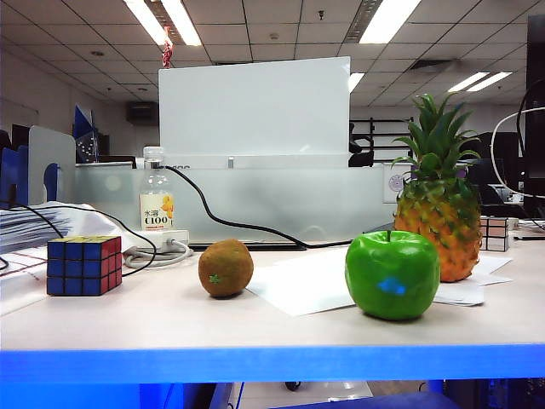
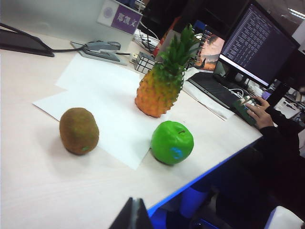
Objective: Arrange all the fruits from large to small from left to right in a row.
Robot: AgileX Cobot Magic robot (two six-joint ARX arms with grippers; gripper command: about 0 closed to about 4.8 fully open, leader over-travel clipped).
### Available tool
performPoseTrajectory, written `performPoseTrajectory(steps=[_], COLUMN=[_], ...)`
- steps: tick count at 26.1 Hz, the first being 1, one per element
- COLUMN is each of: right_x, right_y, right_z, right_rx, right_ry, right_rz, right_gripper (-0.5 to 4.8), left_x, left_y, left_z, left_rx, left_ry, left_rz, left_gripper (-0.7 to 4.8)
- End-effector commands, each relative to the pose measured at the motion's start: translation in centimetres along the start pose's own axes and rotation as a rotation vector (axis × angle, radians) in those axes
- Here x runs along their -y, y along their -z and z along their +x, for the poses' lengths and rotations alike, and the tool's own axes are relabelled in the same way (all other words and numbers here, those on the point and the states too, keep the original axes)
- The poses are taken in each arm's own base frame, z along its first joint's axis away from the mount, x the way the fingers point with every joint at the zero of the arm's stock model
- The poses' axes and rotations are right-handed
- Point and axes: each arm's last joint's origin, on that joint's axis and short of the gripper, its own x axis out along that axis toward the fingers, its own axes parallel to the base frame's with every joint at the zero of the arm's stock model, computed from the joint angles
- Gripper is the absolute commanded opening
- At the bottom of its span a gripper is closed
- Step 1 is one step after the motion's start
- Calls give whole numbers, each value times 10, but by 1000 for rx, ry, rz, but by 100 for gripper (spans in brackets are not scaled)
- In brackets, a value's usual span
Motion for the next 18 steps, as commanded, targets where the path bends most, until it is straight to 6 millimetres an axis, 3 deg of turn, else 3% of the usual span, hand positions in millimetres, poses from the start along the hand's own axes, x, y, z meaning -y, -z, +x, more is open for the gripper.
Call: performPoseTrajectory(steps=[1, 6, 7, 12, 16, 18], right_x=[4, 8, 7, 1, 4, 6], right_y=[-12, -20, -18, -1, 23, 37], right_z=[21, 75, 90, 152, 198, 217], right_rx=[-148, -355, -393, -533, -637, -687], right_ry=[52, -5, -13, -49, -108, -113], right_rz=[-122, -226, -244, -338, -388, -394], right_gripper=[162, 383, 469, 479, 479, 479], left_x=[1, 1, 1, 1, 1, 1], left_y=[-1, -1, -1, -1, -1, -1], left_z=[0, 0, 0, 0, 0, 0], left_rx=[-5, -5, -5, -5, 1, 1], left_ry=[26, 28, 28, 27, 13, 13], left_rz=[14, 15, 16, 16, 15, 15], left_gripper=[-6, -5, -5, 3, 164, 184])
